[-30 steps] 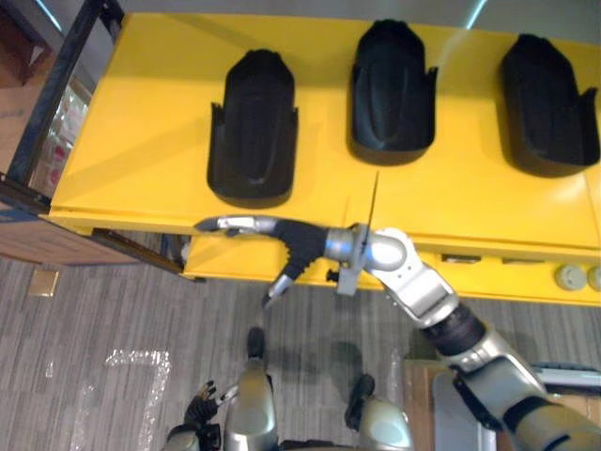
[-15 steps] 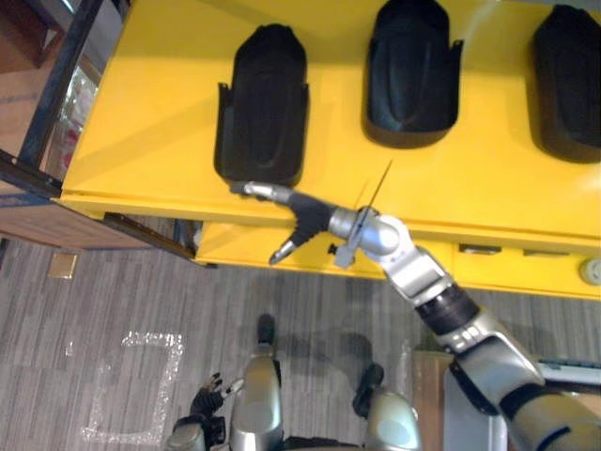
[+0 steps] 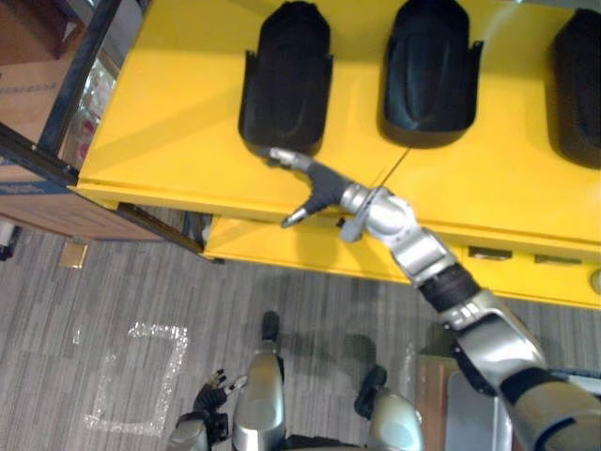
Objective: Walk over and take plastic housings, then place them on the shelf
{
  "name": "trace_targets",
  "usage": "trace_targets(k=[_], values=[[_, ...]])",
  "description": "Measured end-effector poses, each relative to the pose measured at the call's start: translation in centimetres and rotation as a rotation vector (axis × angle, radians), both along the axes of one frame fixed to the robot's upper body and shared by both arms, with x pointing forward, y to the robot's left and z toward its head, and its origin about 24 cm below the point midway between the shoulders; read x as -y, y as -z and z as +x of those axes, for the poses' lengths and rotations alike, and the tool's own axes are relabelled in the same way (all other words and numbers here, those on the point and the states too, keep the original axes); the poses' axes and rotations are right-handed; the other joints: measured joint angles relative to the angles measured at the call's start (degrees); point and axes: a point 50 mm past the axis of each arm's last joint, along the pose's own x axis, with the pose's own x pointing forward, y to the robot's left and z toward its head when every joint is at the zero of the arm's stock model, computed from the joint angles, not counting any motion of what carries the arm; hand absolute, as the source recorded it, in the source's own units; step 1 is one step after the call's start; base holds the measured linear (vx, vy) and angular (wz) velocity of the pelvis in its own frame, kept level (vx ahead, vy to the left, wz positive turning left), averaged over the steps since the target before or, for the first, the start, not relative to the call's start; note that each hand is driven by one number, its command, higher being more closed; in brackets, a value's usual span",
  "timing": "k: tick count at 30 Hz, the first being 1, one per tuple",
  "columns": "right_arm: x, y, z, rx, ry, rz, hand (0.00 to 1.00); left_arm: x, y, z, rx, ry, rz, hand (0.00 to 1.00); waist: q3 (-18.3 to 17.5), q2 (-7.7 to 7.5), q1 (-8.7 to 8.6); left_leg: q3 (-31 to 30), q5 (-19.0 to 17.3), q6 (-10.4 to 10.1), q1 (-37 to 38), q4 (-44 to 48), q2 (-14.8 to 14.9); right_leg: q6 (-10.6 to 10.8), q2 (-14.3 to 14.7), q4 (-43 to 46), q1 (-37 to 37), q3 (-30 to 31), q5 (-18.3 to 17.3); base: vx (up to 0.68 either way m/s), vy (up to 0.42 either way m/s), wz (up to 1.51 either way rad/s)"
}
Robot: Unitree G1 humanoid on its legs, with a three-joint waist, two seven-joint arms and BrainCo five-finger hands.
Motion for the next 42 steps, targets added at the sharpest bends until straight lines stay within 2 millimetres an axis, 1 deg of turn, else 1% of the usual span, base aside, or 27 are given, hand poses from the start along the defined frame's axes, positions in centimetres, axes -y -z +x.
trace_targets(k=[3, 7, 12, 13, 14, 15, 16, 18, 20, 22, 23, 24, 25, 26, 27, 28, 30, 31, 32, 33, 35, 36, 37, 38, 39, 42], values=[[0.4, -0.1, 0.2, 0.014, 0.017, 0.019, 0.00, 0.0, 0.0, 0.0, -0.001, 0.000, -0.002, 0.00, 0.1, 0.15, 0.45, 0.0, 0.0, 0.0, 0.0, 0.0, 0.0, 0.0, 0.0, 0.1, 0.0, 0.0, 0.0, 0.00, 0.000, 0.00], [0.3, -0.3, 0.1, 0.023, 0.001, 0.021, 0.00, 0.1, 0.0, 0.0, -0.001, -0.001, -0.003, 0.00, 0.1, 0.15, 0.54, 0.0, 0.0, 0.0, 0.1, 0.0, 0.0, 0.0, -0.1, 0.2, 0.1, 0.0, 0.0, -0.01, -0.001, 0.00], [-0.5, -0.9, -0.4, -0.009, -0.102, 0.021, 0.00, 0.2, 0.0, 0.0, -0.001, -0.004, -0.007, 0.00, 0.1, 0.15, 0.50, 0.2, 0.4, 0.1, 0.9, -0.6, 0.0, 0.0, -0.1, 0.3, 0.4, 0.1, 0.0, 0.00, 0.000, 0.00], [-1.1, -1.5, -1.3, 0.006, -0.165, 0.016, 0.00, 0.2, 0.1, 0.0, -0.003, -0.005, -0.007, 0.00, 0.1, 0.14, 0.44, 0.3, 0.8, 0.1, 1.7, -1.6, 0.0, 0.0, -0.1, 0.1, 0.8, 0.1, 0.0, -0.02, -0.015, -0.03], [-1.9, -2.5, -2.7, 0.026, -0.261, 0.010, 0.00, 0.2, 0.1, -0.1, -0.005, -0.005, -0.008, 0.00, 0.1, 0.13, 0.40, 0.5, 1.2, 0.0, 2.4, -2.4, 0.0, 0.0, -0.1, 0.1, 1.0, 0.2, -0.1, -0.02, -0.018, -0.04], [-2.4, -3.2, -3.6, 0.045, -0.316, 0.009, 0.00, 0.2, 0.1, -0.1, -0.006, -0.005, -0.008, 0.00, 0.1, 0.13, 0.38, 0.7, 1.3, 0.0, 2.6, -2.8, 0.0, 0.0, -0.1, 0.1, 1.0, 0.2, -0.1, -0.01, -0.022, -0.09], [-3.2, -4.3, -5.4, 0.085, -0.410, 0.007, 0.00, 0.3, 0.2, -0.2, -0.009, -0.006, -0.010, 0.00, 0.0, 0.04, 0.42, 1.1, 1.4, 0.1, 3.2, -3.7, 0.0, 0.0, -0.1, 0.1, 1.0, 0.5, -0.1, 0.00, -0.022, -0.10], [-4.1, -5.6, -8.1, 0.111, -0.550, 0.015, 0.00, 0.2, 0.2, -0.2, -0.008, -0.014, -0.011, 0.00, 0.0, -0.18, 0.37, 1.5, 1.7, -0.1, 3.8, -4.0, 0.0, 0.1, -0.2, 0.0, 1.1, 0.8, -0.1, 0.01, -0.022, -0.10], [-4.4, -6.9, -10.5, 0.116, -0.671, 0.040, 0.00, 0.2, 0.2, -0.2, -0.005, -0.031, -0.017, 0.00, 0.1, -0.68, 0.10, 1.6, 1.7, -0.1, 4.4, -4.0, 0.0, 0.1, -0.2, -0.2, 1.7, 0.9, -0.1, 0.00, -0.009, -0.03], [-4.3, -7.5, -11.2, 0.113, -0.687, 0.061, 0.00, 0.2, 0.3, -0.4, -0.011, -0.049, -0.024, 0.00, -0.1, -1.36, -0.17, 1.7, 1.7, -0.1, 5.0, -4.2, 0.0, 0.2, -0.2, -0.3, 2.1, 0.9, 0.0, -0.01, -0.004, -0.02], [-3.9, -8.1, -11.2, 0.128, -0.652, 0.104, 0.00, -0.1, 0.3, -0.6, -0.016, -0.062, -0.020, 0.00, -0.4, -2.09, -0.53, 1.8, 1.7, -0.1, 5.1, -4.3, 0.0, 0.2, -0.1, -0.5, 2.2, 1.0, 0.0, -0.02, -0.008, -0.04], [-3.1, -8.9, -10.8, 0.158, -0.571, 0.170, 0.00, -0.3, 0.4, -0.8, -0.024, -0.072, -0.017, 0.00, -0.8, -2.80, -0.96, 1.8, 1.7, -0.1, 5.1, -4.4, 0.0, 0.4, -0.1, -0.9, 2.2, 1.0, 0.2, -0.04, -0.001, -0.03], [-2.5, -9.3, -10.5, 0.173, -0.516, 0.207, 0.00, -0.4, 0.5, -0.9, -0.029, -0.076, -0.015, 0.00, -1.0, -3.08, -1.02, 1.9, 1.7, -0.1, 5.2, -4.4, 0.0, 0.5, -0.1, -1.1, 2.3, 1.1, 0.3, -0.04, 0.008, -0.05], [-1.1, -9.9, -9.6, 0.195, -0.404, 0.289, 0.00, -0.5, 0.6, -1.1, -0.037, -0.083, -0.014, 0.00, -1.3, -3.75, -1.13, 2.2, 1.7, -0.1, 5.4, -4.7, 0.0, 0.7, 0.0, -1.5, 2.4, 1.4, 0.5, -0.03, 0.015, -0.10], [0.4, -10.0, -8.8, 0.208, -0.302, 0.360, 0.00, -0.7, 0.7, -1.3, -0.047, -0.085, -0.009, 0.00, -1.6, -4.33, -1.04, 2.8, 2.0, 0.0, 6.3, -5.9, 0.0, 0.8, 0.1, -2.2, 2.8, 1.7, 0.8, -0.01, 0.012, -0.13], [0.9, -9.9, -8.4, 0.210, -0.258, 0.386, 0.00, -0.8, 0.7, -1.5, -0.051, -0.087, -0.005, 0.00, -1.8, -4.62, -1.03, 3.2, 2.2, 0.0, 6.8, -6.4, 0.0, 0.8, 0.1, -2.5, 3.0, 1.9, 1.0, 0.00, 0.011, -0.21], [1.9, -9.2, -7.2, 0.253, -0.082, 0.370, 0.00, -1.1, 0.8, -1.9, -0.070, -0.093, 0.008, 0.00, -2.2, -5.39, -1.26, 4.5, 2.6, -0.1, 8.1, -7.6, 0.0, 0.9, 0.2, -3.3, 3.1, 3.3, 1.7, 0.00, 0.013, -0.26], [2.1, -9.0, -6.7, 0.246, -0.046, 0.364, 0.00, -1.1, 0.8, -1.9, -0.075, -0.090, 0.010, 0.00, -2.3, -5.50, -1.47, 4.7, 2.7, -0.1, 8.4, -7.9, 0.0, 0.9, 0.2, -3.4, 3.3, 3.3, 1.8, 0.01, 0.006, -0.14], [2.4, -8.2, -5.5, 0.207, 0.021, 0.357, 0.00, -1.2, 0.9, -2.0, -0.084, -0.084, 0.014, 0.00, -2.4, -5.58, -1.83, 4.7, 2.7, -0.1, 8.9, -7.9, 0.0, 1.0, 0.3, -3.9, 3.9, 3.3, 2.0, 0.01, -0.003, -0.04], [2.7, -7.7, -4.7, 0.174, 0.059, 0.357, 0.00, -1.2, 0.9, -2.1, -0.087, -0.084, 0.014, 0.00, -2.4, -5.66, -1.90, 4.7, 2.7, -0.1, 9.2, -7.9, 0.0, 1.0, 0.3, -4.0, 4.2, 3.3, 2.1, 0.00, 0.000, 0.00], [3.8, -5.7, -2.2, 0.079, 0.207, 0.343, 0.00, -1.3, 1.0, -2.2, -0.094, -0.080, 0.016, 0.00, -2.7, -5.82, -2.01, 4.6, 2.8, -0.1, 9.1, -8.0, 0.1, 0.9, 0.4, -4.0, 4.2, 3.2, 2.1, 0.00, 0.000, 0.00], [4.1, -5.2, -1.5, 0.056, 0.246, 0.334, 0.00, -1.3, 1.0, -2.2, -0.095, -0.082, 0.013, 0.00, -2.7, -5.82, -1.99, 4.6, 2.8, -0.2, 9.1, -8.1, 0.1, 0.9, 0.4, -4.0, 4.2, 3.2, 2.1, 0.00, 0.000, 0.00], [4.6, -4.3, -0.4, 0.012, 0.309, 0.320, 0.00, -1.3, 1.0, -2.2, -0.097, -0.083, 0.012, 0.00, -2.7, -5.82, -1.93, 4.5, 2.9, -0.2, 9.1, -8.1, 0.1, 0.9, 0.5, -4.0, 4.2, 3.2, 2.1, -0.01, -0.004, 0.03], [5.0, -3.9, 0.5, -0.023, 0.353, 0.314, 0.00, -1.3, 1.0, -2.2, -0.100, -0.083, 0.010, 0.00, -2.7, -5.82, -1.92, 4.4, 2.9, -0.2, 9.0, -8.1, 0.1, 0.9, 0.5, -4.0, 4.2, 3.1, 2.2, -0.02, -0.004, 0.06], [5.5, -3.7, 1.5, -0.058, 0.399, 0.302, 0.00, -1.3, 1.0, -2.3, -0.104, -0.093, -0.001, 0.00, -2.7, -5.82, -1.88, 4.2, 3.0, -0.2, 9.0, -8.2, 0.1, 0.9, 0.5, -4.1, 4.3, 3.0, 2.2, -0.01, -0.005, 0.06], [6.5, -4.0, 2.9, -0.089, 0.467, 0.296, 0.00, -1.2, 1.0, -2.2, -0.104, -0.098, -0.010, 0.00, -2.7, -5.79, -1.36, 3.4, 3.0, -0.2, 9.0, -8.1, 0.0, 0.9, 0.6, -4.4, 5.2, 2.0, 2.1, -0.01, -0.012, 0.13]])
